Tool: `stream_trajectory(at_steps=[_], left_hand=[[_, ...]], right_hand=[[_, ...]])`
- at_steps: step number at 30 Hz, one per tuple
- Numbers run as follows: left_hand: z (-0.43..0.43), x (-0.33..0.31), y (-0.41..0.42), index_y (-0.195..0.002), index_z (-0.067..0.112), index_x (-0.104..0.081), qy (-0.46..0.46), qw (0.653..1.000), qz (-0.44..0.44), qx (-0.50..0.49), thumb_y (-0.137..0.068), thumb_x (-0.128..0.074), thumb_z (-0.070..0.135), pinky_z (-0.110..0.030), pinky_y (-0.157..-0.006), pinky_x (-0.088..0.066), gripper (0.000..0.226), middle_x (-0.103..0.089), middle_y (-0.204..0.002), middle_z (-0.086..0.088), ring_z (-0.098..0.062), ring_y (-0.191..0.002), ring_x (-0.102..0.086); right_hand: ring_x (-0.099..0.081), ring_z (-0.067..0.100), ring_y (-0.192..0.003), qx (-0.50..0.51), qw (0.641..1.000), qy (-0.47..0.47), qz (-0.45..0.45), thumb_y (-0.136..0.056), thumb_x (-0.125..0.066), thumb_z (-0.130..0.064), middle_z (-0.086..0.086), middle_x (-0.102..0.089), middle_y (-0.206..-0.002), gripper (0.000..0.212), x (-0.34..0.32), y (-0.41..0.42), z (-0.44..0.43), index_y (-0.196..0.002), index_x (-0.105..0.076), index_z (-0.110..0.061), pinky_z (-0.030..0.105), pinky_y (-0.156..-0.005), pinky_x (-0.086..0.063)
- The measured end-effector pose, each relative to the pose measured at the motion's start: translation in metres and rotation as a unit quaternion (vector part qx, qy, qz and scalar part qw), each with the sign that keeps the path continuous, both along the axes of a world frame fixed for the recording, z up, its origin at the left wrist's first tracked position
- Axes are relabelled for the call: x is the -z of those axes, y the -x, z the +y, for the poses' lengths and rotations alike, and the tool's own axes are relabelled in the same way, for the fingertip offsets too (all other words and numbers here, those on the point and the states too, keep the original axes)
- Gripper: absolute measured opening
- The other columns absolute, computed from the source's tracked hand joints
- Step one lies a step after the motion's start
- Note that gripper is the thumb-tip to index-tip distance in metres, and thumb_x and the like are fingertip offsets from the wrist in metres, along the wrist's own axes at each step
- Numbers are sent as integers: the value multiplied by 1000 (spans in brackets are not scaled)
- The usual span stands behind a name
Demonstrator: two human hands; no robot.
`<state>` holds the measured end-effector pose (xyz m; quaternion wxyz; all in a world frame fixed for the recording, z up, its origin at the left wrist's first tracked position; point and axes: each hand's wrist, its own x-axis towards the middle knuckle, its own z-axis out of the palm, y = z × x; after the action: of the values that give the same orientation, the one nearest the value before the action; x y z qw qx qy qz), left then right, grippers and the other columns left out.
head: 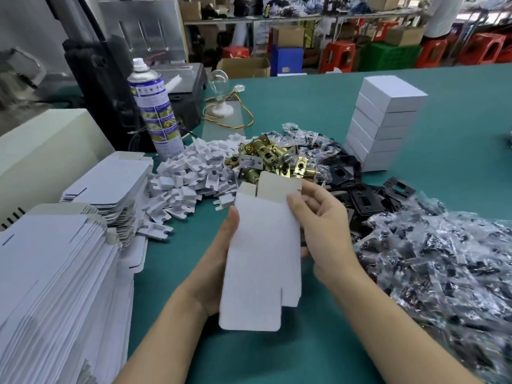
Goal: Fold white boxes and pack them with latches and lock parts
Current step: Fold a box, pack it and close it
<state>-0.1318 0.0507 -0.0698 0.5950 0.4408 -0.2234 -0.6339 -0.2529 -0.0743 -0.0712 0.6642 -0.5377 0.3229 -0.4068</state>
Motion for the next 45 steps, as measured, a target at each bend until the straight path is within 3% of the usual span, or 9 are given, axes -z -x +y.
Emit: stream_trajectory(at_steps=[3, 6, 11, 16, 21, 24, 33, 37, 45], left_hand=[[1, 3, -3, -126, 23, -77, 11, 1000, 21, -11, -54, -85, 82, -52, -98, -59, 93, -69, -136, -22, -41, -121, -70], [-1, -1, -2, -114, 36, -81, 30, 998, -43, -19, -52, -85, 82, -44, -91, -63, 77, -76, -125, -12, -32, -113, -75], [0, -9, 5, -123, 30, -78, 33, 993, -111, -20, -55, -86, 81, -26, -81, -61, 85, -79, -120, -4, -16, -109, -76], [0, -7, 6, -147, 22, -51, 64, 983, -170, 3, -64, -81, 81, -28, -92, -59, 105, -68, -142, -1, -19, -125, -69], [-4, -1, 0, -150, 27, -48, 70, 978, -196, 21, -64, -83, 78, -57, -101, -54, 107, -66, -140, -9, -37, -122, -67], [-5, 1, -6, -145, 31, -55, 65, 973, -219, 17, -65, -84, 76, -47, -93, -58, 96, -71, -131, -6, -27, -112, -70], [-8, 8, -15, -109, 33, -79, 55, 974, -162, -148, -77, -79, 50, -32, -70, -62, 36, -80, -110, -10, -22, -91, -79], [-11, 9, -15, -118, 25, -75, 60, 965, -168, -194, -81, -85, 41, -34, -76, -63, 42, -78, -118, -11, -28, -102, -78], [-11, 10, -14, -112, 29, -79, 67, 965, -176, -180, -81, -77, 47, -32, -80, -63, 36, -79, -119, -8, -26, -107, -77]], right_hand=[[-67, 8, -97, 28, 994, 97, 41, -96, -72, -23, -11, -72, -109, 40, 1, 1, 3, -133, -61, -33, 26, -68, -57], [-52, 8, -121, 83, 919, 355, 149, -94, -73, -32, -14, -57, -125, 43, 2, 4, 3, -135, -62, -27, 23, -101, -44], [-50, 10, -115, -2, 870, 462, 172, -96, -60, -48, -10, -60, -113, 40, 2, -1, 13, -121, -71, -18, 32, -100, -43], [-49, 18, -98, 4, 890, 422, 171, -94, -54, -57, -8, -55, -92, 41, -5, 4, 9, -93, -64, -18, 30, -88, -42], [-45, 20, -96, 21, 898, 406, 169, -92, -52, -60, -2, -49, -87, 48, -11, 9, 3, -76, -62, -16, 25, -86, -37], [-45, 20, -98, 8, 904, 397, 159, -93, -53, -61, 0, -47, -89, 52, -12, 14, -1, -67, -57, -16, 20, -87, -35], [-68, 7, -102, -96, 983, 141, 63, -84, -82, -38, -7, -68, -111, 49, -7, 11, 1, -125, -56, -33, 27, -88, -55], [-73, 18, -104, -172, 978, 93, 80, -98, -70, -27, -3, -78, -109, 17, 0, 8, 4, -113, -74, -19, 43, -94, -60], [-77, 18, -94, -130, 989, 40, 60, -101, -66, -19, -1, -80, -100, 13, 4, 8, 2, -105, -77, -23, 34, -75, -64]])
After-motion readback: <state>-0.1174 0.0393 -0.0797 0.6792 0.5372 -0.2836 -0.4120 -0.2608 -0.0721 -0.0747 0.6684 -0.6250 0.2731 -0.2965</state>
